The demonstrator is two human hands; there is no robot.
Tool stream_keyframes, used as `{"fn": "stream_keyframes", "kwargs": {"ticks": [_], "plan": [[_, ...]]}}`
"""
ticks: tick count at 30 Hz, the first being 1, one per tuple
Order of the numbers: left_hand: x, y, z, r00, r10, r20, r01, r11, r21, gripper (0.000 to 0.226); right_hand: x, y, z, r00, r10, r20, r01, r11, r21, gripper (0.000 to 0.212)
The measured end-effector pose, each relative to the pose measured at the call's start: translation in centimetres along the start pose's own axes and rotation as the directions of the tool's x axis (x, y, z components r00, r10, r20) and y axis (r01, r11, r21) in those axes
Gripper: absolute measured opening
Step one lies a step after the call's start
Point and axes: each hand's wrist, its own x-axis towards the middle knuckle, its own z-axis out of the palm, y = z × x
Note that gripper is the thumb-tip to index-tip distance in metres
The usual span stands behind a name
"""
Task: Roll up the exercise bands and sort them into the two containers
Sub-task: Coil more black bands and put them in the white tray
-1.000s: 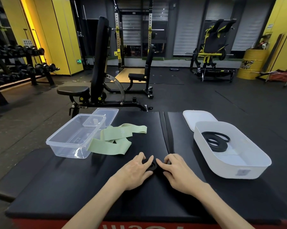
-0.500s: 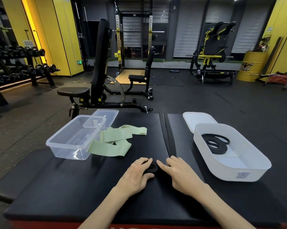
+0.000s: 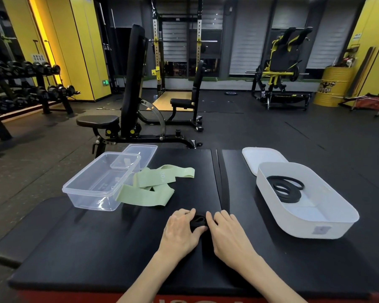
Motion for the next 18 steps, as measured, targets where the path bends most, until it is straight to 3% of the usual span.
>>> {"fn": "stream_keyframes", "kwargs": {"ticks": [6, 13, 18], "plan": [[-0.5, 0.8, 0.3, 0.995, -0.081, -0.063, 0.075, 0.993, -0.088, 0.051, 0.0, 0.3, 0.1, 0.999, 0.046, -0.004, -0.045, 0.99, 0.131, 0.047], [-0.5, 0.9, 0.0, 0.992, -0.124, -0.036, 0.116, 0.978, -0.175, 0.049, 0.1, 1.9, -0.5, 0.999, 0.015, 0.033, -0.022, 0.976, 0.216, 0.037], [-0.5, 1.1, 0.1, 0.987, -0.155, -0.041, 0.146, 0.975, -0.165, 0.051, -0.5, 3.1, -1.2, 0.998, -0.007, 0.063, -0.007, 0.976, 0.22, 0.043]]}}
